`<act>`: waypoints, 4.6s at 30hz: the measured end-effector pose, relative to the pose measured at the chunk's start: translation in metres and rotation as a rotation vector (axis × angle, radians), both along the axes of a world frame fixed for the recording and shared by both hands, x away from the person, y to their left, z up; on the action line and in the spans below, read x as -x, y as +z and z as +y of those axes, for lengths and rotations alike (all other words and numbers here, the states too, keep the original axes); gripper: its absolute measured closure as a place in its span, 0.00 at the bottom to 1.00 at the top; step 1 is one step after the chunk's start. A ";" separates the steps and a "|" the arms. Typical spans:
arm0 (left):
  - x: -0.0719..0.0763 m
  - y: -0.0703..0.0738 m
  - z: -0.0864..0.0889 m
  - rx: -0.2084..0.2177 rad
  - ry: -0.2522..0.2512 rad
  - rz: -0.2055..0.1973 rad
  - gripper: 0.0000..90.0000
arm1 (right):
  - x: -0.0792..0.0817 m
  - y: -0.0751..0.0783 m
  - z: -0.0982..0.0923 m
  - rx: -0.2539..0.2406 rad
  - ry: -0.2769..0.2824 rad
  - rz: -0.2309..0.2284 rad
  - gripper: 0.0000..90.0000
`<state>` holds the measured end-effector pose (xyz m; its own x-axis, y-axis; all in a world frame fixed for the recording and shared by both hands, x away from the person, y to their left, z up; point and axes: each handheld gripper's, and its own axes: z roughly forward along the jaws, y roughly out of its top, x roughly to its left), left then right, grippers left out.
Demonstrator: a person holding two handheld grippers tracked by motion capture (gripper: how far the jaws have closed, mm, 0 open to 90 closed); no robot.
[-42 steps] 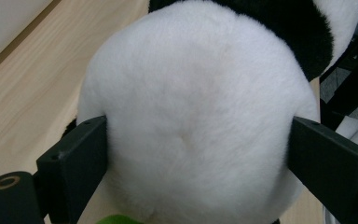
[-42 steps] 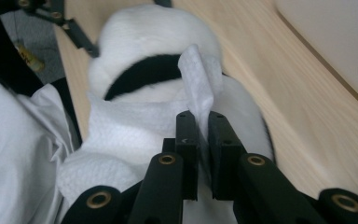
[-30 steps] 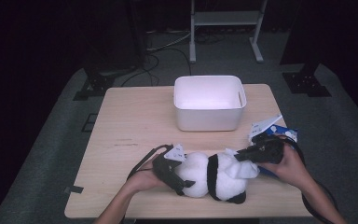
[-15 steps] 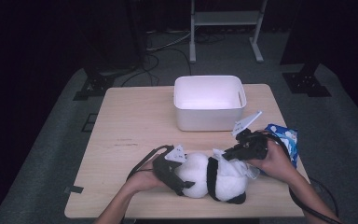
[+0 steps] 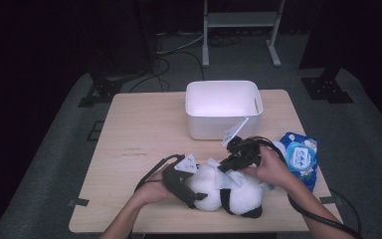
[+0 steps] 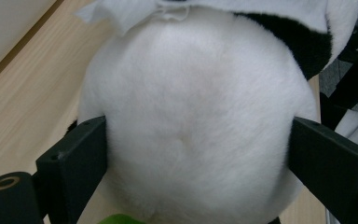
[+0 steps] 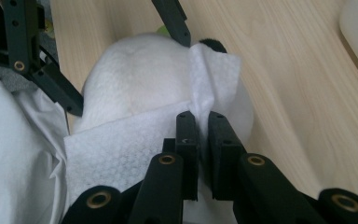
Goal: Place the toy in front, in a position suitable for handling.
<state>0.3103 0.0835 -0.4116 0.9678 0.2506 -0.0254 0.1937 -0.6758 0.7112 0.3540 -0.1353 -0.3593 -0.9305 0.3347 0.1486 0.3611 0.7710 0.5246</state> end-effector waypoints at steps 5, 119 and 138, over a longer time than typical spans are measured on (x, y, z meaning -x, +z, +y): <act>0.000 0.000 0.001 0.003 -0.001 0.003 0.08 | -0.005 0.001 0.015 0.004 0.023 -0.008 0.93; -0.020 -0.023 0.051 0.093 0.027 0.124 0.14 | 0.027 0.002 0.070 0.038 0.157 -0.072 0.91; -0.018 -0.019 0.048 0.096 0.005 0.121 0.14 | 0.005 0.010 0.006 0.022 -0.021 -0.079 0.91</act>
<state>0.3287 0.1310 -0.4311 0.9549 0.2467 -0.1655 0.2851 -0.6047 0.7437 0.3492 -0.1293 -0.3489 -0.9320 0.3562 0.0672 0.3350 0.7756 0.5351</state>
